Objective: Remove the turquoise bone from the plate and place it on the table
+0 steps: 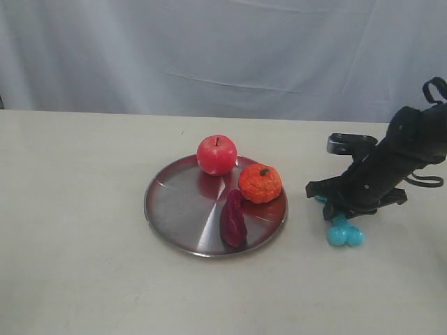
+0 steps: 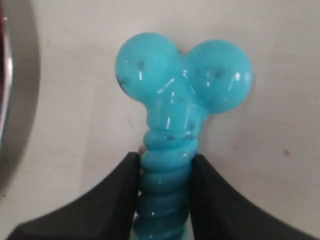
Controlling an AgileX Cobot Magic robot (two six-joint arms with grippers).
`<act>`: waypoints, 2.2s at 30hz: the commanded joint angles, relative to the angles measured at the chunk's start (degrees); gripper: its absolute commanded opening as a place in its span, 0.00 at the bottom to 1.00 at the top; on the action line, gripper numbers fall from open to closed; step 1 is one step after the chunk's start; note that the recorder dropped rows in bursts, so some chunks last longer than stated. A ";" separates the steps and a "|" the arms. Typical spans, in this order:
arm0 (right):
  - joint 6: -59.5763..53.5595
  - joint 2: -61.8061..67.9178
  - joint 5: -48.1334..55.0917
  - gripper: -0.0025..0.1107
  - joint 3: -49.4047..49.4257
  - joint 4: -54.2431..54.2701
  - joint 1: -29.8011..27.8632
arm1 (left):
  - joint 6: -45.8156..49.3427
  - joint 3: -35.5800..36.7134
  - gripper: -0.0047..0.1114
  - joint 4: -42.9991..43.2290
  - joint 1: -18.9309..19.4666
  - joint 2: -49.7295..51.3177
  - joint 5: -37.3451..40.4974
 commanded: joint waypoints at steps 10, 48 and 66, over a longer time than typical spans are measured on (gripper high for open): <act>0.63 -11.60 15.75 0.39 -7.82 0.88 2.76 | -0.24 0.15 0.04 -0.06 0.13 -0.07 -0.31; 9.63 -110.86 3.94 0.02 20.97 -10.94 2.76 | -0.24 0.15 0.04 -0.06 0.13 -0.07 -0.31; 7.62 -118.33 -11.72 0.02 38.70 -15.26 2.51 | -0.24 0.15 0.04 -0.06 0.13 -0.07 -0.31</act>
